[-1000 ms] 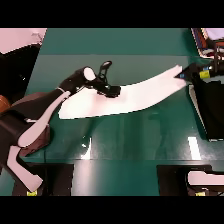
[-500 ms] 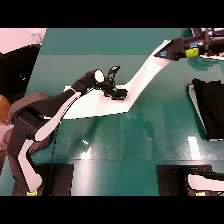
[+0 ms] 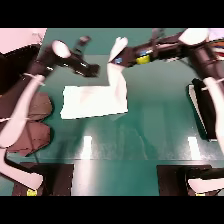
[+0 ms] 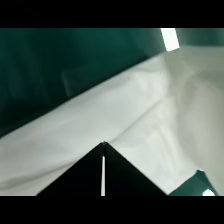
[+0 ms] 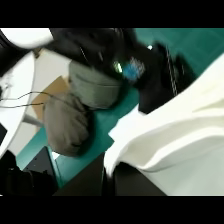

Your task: Fold the shirts.

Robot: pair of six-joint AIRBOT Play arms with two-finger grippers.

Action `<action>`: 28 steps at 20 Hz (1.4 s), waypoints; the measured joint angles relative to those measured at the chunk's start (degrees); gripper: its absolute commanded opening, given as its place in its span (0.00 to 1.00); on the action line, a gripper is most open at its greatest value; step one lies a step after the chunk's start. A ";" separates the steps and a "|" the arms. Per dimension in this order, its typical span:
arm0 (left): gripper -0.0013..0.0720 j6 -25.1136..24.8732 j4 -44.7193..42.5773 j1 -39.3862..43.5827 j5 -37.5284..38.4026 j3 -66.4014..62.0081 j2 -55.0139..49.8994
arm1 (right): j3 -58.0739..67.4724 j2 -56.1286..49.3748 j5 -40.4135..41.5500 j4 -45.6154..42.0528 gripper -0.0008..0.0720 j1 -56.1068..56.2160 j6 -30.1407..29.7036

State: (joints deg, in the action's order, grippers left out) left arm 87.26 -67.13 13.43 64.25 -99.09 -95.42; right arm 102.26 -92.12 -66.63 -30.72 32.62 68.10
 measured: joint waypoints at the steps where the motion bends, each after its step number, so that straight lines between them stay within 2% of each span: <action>1: 0.05 -0.15 -1.62 -2.91 0.96 -0.07 2.67 | 1.46 -2.32 1.60 0.55 0.04 2.58 -0.72; 2: 0.05 -0.31 -3.06 -5.92 1.79 -0.07 5.40 | 3.28 -4.83 2.84 0.81 0.10 4.92 -1.20; 3: 0.05 -0.37 -4.09 -8.55 2.56 -0.07 7.69 | 5.38 -7.50 3.65 0.92 0.43 7.13 -1.51; 4: 0.05 -0.50 -4.92 -11.13 2.99 -0.07 9.97 | 7.89 -10.40 3.96 0.83 0.72 9.27 -1.90; 5: 0.05 -0.55 -5.53 -13.31 3.32 -0.07 11.85 | 10.21 -13.07 4.00 0.37 0.76 11.19 -2.25; 6: 0.05 -0.57 -6.03 -15.30 3.58 -0.07 13.46 | 11.87 -15.19 3.85 -0.35 0.75 12.57 -2.34; 8: 0.05 -0.63 -6.58 -17.99 4.52 -0.07 15.69 | 13.20 -17.62 2.86 -1.84 0.61 14.03 -2.43; 9: 0.05 -0.76 -6.88 -18.80 4.98 -0.07 16.35 | 12.76 -17.90 2.27 -2.23 0.60 14.05 -2.29; 15: 0.05 -1.86 -6.45 -20.61 7.78 -0.07 17.92 | -2.36 -11.69 -2.58 -9.53 0.60 5.09 0.92; 17: 0.05 -2.01 -6.03 -20.76 8.31 -0.07 17.99 | -10.49 -7.72 -2.27 -12.02 0.61 -0.37 2.84; 19: 0.05 -2.05 -4.92 -20.81 8.46 -0.07 18.05 | -18.56 -4.37 -0.72 -13.35 0.77 -5.64 4.76; 23: 0.05 -2.14 -2.62 -20.90 8.44 0.07 17.88 | -28.41 -2.86 2.56 -9.55 0.78 -12.61 4.79; 28: 0.05 -2.21 -1.51 -20.90 8.26 0.31 17.77 | -26.05 -9.86 3.52 -3.87 0.77 -10.82 3.82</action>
State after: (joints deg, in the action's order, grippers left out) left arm 85.06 -68.64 -7.46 72.51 -98.78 -77.65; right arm 76.20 -101.97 -63.11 -34.59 21.80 71.92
